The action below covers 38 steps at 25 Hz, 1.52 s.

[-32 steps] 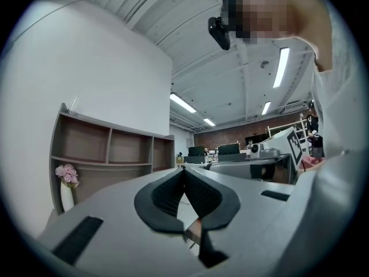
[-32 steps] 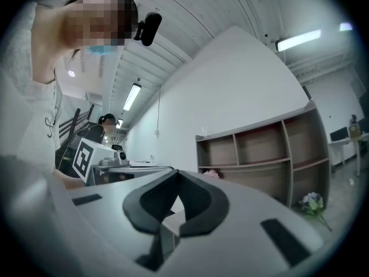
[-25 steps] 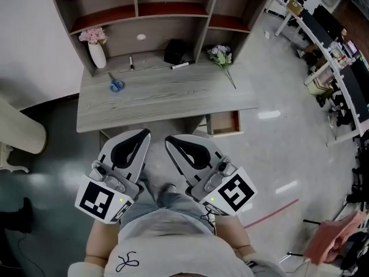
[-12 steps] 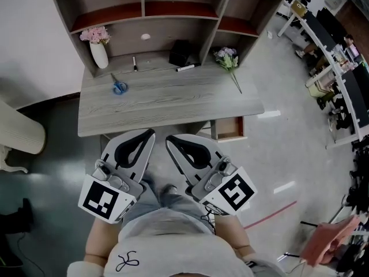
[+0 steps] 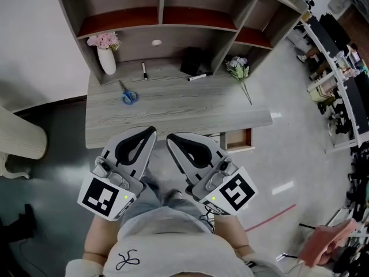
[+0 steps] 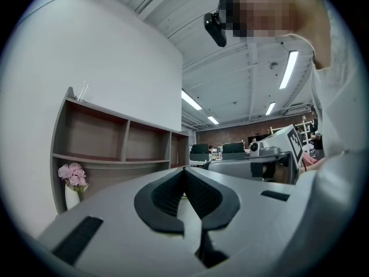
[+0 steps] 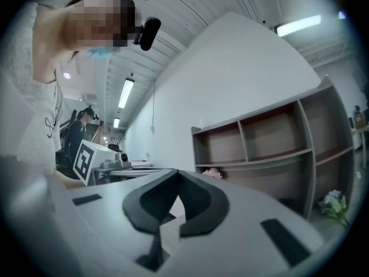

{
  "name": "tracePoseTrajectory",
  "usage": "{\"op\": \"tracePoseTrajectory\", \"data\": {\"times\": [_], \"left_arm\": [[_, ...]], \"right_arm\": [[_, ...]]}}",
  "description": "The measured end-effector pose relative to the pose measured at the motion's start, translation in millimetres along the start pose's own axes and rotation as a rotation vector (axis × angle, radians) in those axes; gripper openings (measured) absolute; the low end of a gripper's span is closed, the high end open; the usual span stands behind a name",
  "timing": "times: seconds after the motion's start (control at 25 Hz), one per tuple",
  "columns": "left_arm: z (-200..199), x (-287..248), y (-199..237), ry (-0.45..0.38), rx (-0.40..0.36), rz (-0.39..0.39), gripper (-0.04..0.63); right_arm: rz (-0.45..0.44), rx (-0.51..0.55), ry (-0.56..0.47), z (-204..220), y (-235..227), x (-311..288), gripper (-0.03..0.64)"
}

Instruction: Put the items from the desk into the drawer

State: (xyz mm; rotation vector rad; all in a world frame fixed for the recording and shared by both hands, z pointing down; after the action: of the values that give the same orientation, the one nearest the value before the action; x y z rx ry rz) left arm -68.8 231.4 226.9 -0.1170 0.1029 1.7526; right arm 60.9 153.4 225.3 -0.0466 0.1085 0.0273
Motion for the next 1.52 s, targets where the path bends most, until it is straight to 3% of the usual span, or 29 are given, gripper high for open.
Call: {"op": "tracePoseTrajectory", "data": {"times": [0.8,1.12,1.52], "left_arm": [[11.4,7.8,150.4,-0.039,0.026,0.057,0.009],[19.5,15.0,174.8,-0.030,0.045,0.041,0.009],[26.0,11.9,211.6,-0.016,0.054,-0.043,0.009]], "right_arm": [[0.066,0.011,0.036,-13.3,-8.8,-143.8,0.008],[0.075,0.023,0.070,-15.7,-14.0,-169.2,0.008],[0.044,0.016,0.112,-9.0,-52.7,-216.6,0.008]]}}
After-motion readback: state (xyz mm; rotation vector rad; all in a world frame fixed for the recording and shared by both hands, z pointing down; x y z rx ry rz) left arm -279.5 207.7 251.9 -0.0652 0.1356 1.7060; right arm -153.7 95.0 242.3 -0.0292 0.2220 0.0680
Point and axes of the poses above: the fingertips, and each gripper's own axes: x backward along the fingers, y to its left, z out of its underside, the point moved 8 cm from there along x, backward along the fingers, and after that the axes turned 10 degrees about y, right-handed, at the moved point
